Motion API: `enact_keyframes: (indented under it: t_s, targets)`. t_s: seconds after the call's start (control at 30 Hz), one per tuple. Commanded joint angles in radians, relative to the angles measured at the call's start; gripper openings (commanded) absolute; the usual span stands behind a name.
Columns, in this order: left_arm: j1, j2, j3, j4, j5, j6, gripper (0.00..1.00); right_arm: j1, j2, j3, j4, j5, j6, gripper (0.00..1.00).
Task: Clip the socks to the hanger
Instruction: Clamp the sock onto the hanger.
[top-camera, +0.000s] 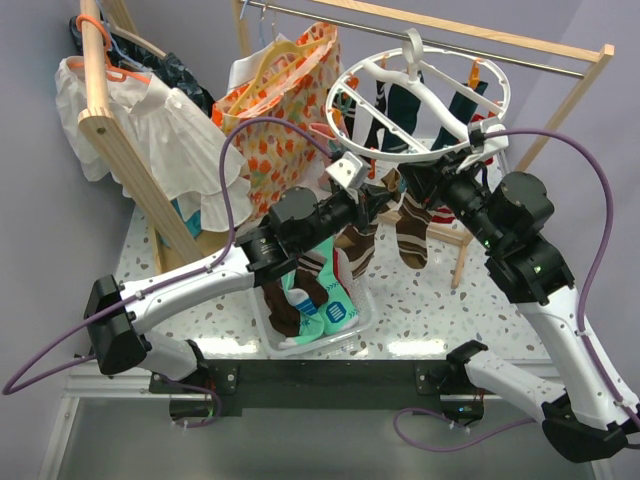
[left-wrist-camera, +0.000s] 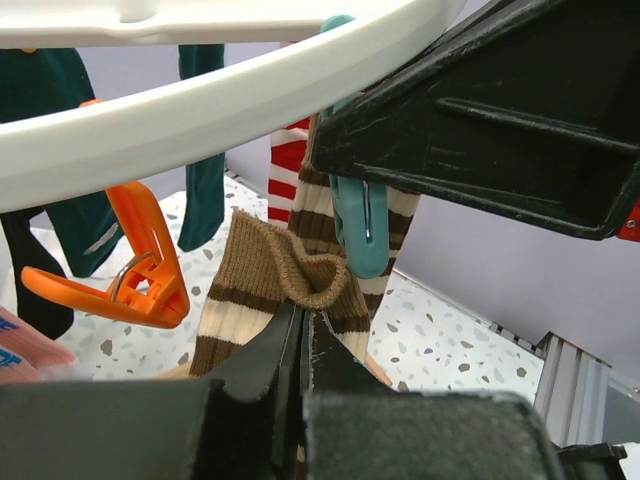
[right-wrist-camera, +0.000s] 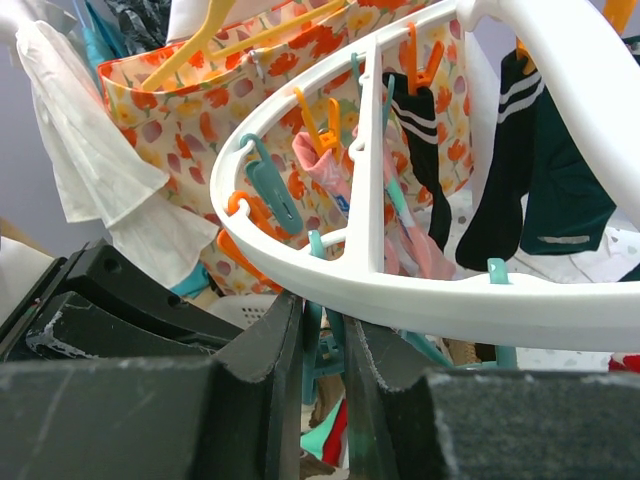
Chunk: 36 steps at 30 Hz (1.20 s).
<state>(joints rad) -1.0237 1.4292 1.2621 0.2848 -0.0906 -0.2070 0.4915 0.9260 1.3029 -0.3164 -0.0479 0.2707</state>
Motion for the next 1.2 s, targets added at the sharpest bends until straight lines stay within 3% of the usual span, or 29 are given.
enact_keyframes:
  t_s: [0.0,0.47,1.17]
  targets:
    - [-0.009,-0.003,0.01,0.096,0.029,0.006,0.0,0.002,-0.019,0.006,0.036,-0.017,0.018,0.1]
    - [-0.059,0.008,-0.058,0.212,-0.003,0.112,0.0,0.002,-0.035,-0.027,0.068,0.043,0.053,0.1]
    - [-0.125,0.03,-0.027,0.231,-0.132,0.254,0.0,0.002,-0.05,-0.068,0.095,0.109,0.09,0.11]
